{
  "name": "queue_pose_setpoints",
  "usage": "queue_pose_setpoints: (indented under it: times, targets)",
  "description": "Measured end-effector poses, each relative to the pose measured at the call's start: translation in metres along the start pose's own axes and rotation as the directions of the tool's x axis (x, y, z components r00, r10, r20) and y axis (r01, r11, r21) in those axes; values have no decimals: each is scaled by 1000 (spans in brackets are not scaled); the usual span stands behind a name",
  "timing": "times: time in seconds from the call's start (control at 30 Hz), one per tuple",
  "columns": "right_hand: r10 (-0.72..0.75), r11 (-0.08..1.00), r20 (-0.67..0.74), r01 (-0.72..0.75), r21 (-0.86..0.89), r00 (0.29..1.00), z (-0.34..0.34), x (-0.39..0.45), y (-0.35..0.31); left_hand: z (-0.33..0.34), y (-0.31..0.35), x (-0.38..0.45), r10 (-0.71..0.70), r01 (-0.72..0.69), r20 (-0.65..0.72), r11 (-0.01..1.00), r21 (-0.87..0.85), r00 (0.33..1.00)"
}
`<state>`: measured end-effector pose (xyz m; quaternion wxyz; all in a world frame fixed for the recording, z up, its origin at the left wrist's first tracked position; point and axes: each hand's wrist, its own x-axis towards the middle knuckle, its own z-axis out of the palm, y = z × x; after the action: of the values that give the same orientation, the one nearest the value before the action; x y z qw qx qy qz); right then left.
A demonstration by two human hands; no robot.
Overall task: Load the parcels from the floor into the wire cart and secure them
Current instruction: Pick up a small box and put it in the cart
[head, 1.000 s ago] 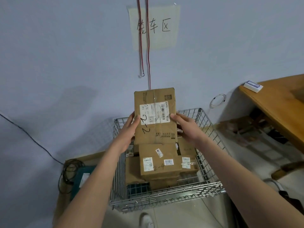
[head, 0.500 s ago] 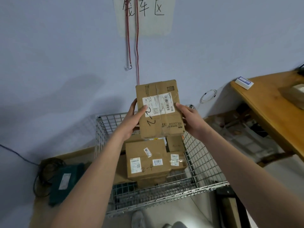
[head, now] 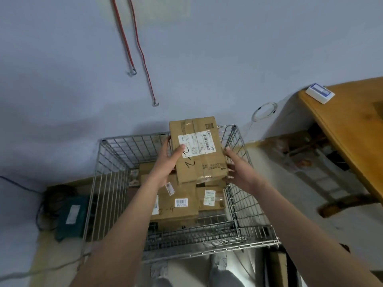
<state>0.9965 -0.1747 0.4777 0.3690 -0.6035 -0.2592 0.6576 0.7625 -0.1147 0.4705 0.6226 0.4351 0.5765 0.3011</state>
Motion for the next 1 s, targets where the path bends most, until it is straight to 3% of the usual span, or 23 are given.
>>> queue_pose_setpoints:
  times: [0.2,0.3,0.4,0.5,0.6,0.67,0.73,0.87,1.0]
  targets:
    - [92,991,33,-88,-102,995,-57,42,22,65,-37,29,-142,145,-94,989,29,985]
    - [108,976,1,-106,-191,994,-71,69,37,82,-66,43,-181,185,-61,981,58,982]
    - [127,948,-97,-150,-281,987,-82,99,66,92,-100,60,-222,214,64,970,118,973]
    - [153,957,-260,-208,-202,954,-95,133,111,106,-147,82,-244,192,214,952,237,946]
    - [277,944,-287,-315,-95,917,-106,155,167,121,-192,88,-281,251,189,954,165,941]
    - [414,907,-301,-417,57,859,-107,157,206,132,-222,87,-302,289,140,952,105,943]
    - [475,875,-339,-477,83,812,-109,156,239,143,-260,88,-319,314,112,948,54,941]
    - [396,869,-438,-484,-105,807,-120,166,285,171,-302,83,-369,369,39,929,-17,929]
    - [501,672,-408,-640,-372,763,-135,193,314,194,-342,85,-489,481,-27,866,-136,872]
